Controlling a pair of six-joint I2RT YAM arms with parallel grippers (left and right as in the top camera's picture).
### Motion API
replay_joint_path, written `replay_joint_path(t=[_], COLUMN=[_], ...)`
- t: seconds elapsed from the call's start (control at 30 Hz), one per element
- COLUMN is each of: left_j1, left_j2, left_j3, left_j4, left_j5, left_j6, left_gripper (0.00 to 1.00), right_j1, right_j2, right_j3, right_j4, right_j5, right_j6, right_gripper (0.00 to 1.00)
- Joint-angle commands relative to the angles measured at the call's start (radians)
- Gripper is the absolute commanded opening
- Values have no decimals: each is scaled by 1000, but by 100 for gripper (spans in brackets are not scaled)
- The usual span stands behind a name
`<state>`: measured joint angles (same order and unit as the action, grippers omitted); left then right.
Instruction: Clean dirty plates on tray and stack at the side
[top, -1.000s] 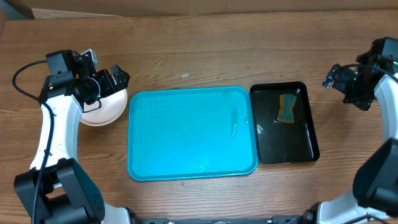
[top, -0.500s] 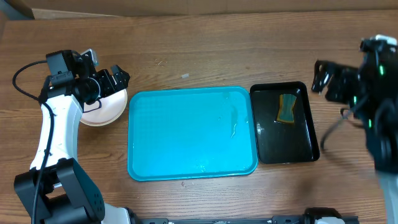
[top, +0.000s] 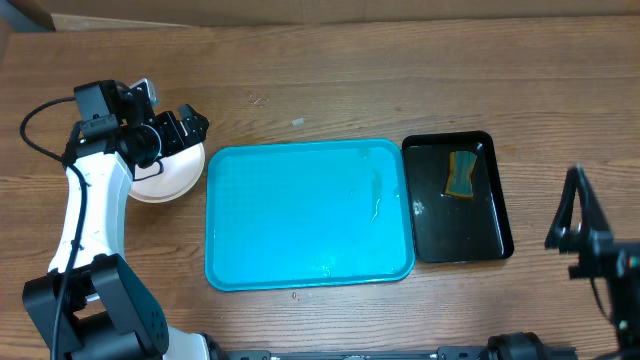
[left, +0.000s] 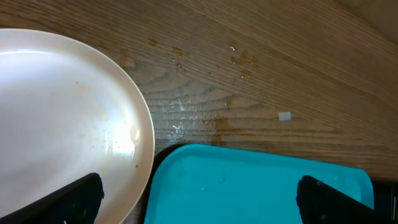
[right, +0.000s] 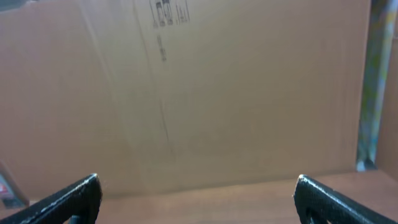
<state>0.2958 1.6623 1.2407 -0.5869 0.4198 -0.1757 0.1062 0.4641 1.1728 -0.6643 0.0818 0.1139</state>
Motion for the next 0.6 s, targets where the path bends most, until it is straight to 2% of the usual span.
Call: replay_joint_path(t=[0.0, 0.3, 0.57], left_j1=[-4, -4, -4], left_j2=[-13, -13, -13], left_j3=[20, 20, 20], left_j4=[0, 0, 0], left_j5=[15, 15, 15], left_j6=[19, 19, 19], left_gripper=[100, 100, 100], right_j1=[5, -11, -13], right_j2=[-93, -338, -462], right_j3=[-156, -645, -933], right_j4=[74, 586, 835], right_j5=[-9, -77, -76], right_j6=[-6, -5, 26], right_gripper=[100, 100, 100])
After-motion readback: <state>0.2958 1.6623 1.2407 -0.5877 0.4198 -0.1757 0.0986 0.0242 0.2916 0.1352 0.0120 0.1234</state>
